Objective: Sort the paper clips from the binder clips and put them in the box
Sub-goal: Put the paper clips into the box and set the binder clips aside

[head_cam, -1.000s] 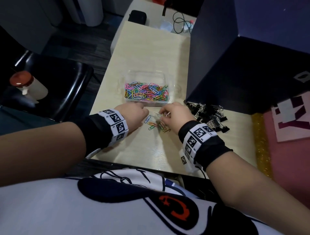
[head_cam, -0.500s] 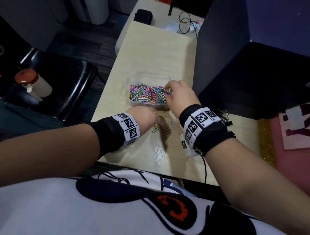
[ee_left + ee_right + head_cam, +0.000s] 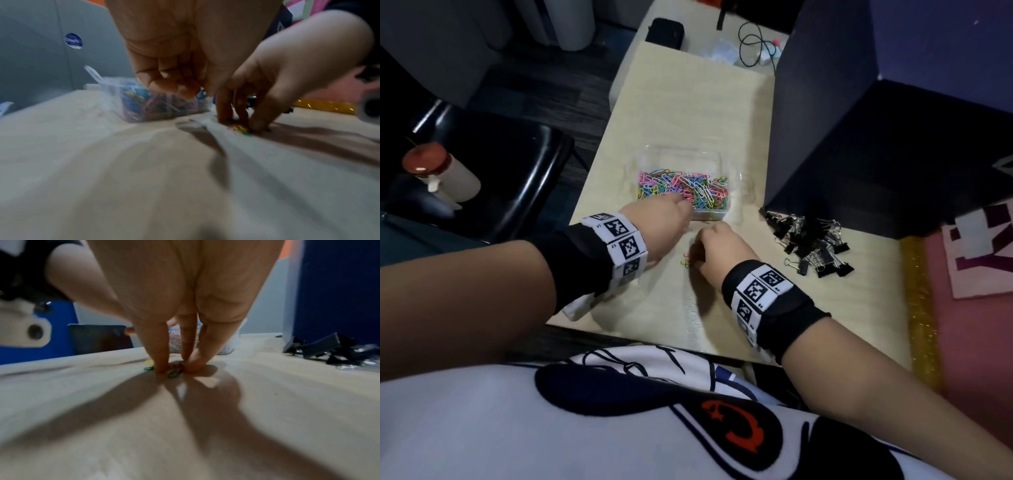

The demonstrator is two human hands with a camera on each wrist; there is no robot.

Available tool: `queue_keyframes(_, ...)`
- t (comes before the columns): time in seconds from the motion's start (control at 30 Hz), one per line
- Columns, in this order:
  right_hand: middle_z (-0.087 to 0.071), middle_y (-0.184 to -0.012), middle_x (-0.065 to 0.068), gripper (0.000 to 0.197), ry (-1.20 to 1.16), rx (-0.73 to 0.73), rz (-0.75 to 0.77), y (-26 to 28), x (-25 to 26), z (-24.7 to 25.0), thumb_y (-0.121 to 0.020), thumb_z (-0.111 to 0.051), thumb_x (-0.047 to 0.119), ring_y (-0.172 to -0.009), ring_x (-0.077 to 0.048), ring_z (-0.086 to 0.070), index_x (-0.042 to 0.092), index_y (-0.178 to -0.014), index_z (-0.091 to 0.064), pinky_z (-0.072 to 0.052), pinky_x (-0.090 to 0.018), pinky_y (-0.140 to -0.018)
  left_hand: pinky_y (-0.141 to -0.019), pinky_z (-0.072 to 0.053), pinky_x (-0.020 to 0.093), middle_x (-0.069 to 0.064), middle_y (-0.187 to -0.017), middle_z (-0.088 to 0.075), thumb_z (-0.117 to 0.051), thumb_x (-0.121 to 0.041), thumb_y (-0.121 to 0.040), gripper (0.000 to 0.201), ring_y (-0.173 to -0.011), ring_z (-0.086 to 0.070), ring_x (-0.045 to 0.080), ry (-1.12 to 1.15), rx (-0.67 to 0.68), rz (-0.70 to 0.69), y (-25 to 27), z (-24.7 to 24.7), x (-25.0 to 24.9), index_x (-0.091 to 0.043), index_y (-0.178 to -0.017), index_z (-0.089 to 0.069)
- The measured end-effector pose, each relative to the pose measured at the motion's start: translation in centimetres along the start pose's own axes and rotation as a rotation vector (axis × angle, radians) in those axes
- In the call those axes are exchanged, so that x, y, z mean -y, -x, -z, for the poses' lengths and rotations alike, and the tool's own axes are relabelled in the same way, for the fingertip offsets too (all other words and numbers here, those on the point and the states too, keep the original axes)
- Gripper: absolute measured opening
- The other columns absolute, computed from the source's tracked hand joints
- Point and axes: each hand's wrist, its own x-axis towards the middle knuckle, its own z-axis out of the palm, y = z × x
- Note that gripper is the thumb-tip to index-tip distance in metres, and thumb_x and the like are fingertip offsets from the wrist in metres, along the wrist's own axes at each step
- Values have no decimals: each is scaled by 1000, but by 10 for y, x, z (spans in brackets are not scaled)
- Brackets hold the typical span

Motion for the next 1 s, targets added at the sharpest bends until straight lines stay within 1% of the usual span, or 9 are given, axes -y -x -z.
queue_keyframes(0.13, -49, -122, -14, 34, 28, -21, 61, 2, -1, 0, -90, -43, 3, -112, -33, -55, 12, -121, -56, -44, -35, -95, -86, -48, 43, 14, -111, -54, -50, -22, -94, 21, -100, -57, 36, 154, -215, 97, -3, 31, 16, -9, -108, -58)
queue_keyframes(0.27, -52, -119, -15, 34, 60, -37, 32, 0, -6, 5, -89, -42, 1, -110, -34, -56, 10, -116, -59, -47, -35, -92, -85, -46, 39, 13, -115, -55, -52, -24, -94, 24, -102, -57, 34, 126, -252, 134, -3, 40, 22, -13, -113, -60)
queue_keyframes(0.37, -57, -116, -12, 26, -5, -85, -24, -1, -10, 17, -88, -50, 6, -107, -31, -58, 13, -108, -66, -46, -31, -89, -81, -47, 39, 12, -113, -55, -52, -25, -93, 24, -101, -58, 34, 86, -206, 78, 4, 29, 14, -14, -113, -59)
queue_keyframes(0.47, -62, -110, -9, 22, -168, -275, -44, -3, -8, 38, -84, -55, 9, -102, -27, -60, 18, -98, -69, -43, -27, -87, -85, -49, 38, 8, -116, -56, -52, -28, -91, 26, -106, -57, 31, 51, -79, 31, 9, 12, 3, -17, -114, -59)
queue_keyframes(0.6, -58, -113, -8, 23, -263, -482, 7, -8, -4, 60, -87, -56, 15, -104, -26, -57, 19, -108, -66, -42, -30, -92, -86, -47, 35, 7, -121, -56, -54, -33, -90, 35, -111, -57, 28, -59, 45, -62, 9, -4, -14, -18, -122, -58)
queue_keyframes(0.67, -54, -117, -9, 24, -216, -433, -33, -8, -7, 59, -87, -56, 17, -104, -28, -56, 19, -110, -63, -42, -30, -91, -82, -47, 35, 9, -113, -59, -54, -34, -90, 33, -107, -58, 30, -101, 72, -77, 7, -10, -18, -15, -117, -59)
queue_keyframes(0.8, -58, -120, -11, 36, 70, 4, -106, -1, -11, 32, -87, -60, 25, -110, -30, -58, 12, -120, -58, -47, -32, -90, -78, -48, 36, 11, -108, -60, -51, -27, -92, 24, -102, -60, 32, -130, 97, -21, 3, -17, -15, -12, -108, -62)
queue_keyframes(0.83, -56, -121, -12, 40, 90, 57, -116, 2, -10, 24, -87, -61, 26, -111, -31, -57, 11, -123, -56, -47, -32, -90, -76, -47, 36, 12, -107, -60, -49, -22, -93, 23, -101, -60, 33, -135, 100, -11, 2, -18, -15, -11, -107, -62)
queue_keyframes(1.0, -53, -118, -15, 28, 74, -20, -93, 5, -7, 3, -91, -50, 13, -110, -34, -57, 7, -118, -55, -46, -35, -90, -76, -51, 39, 13, -104, -60, -48, -20, -91, 19, -96, -60, 33, -112, 145, 30, 0, -23, -13, -10, -102, -61)
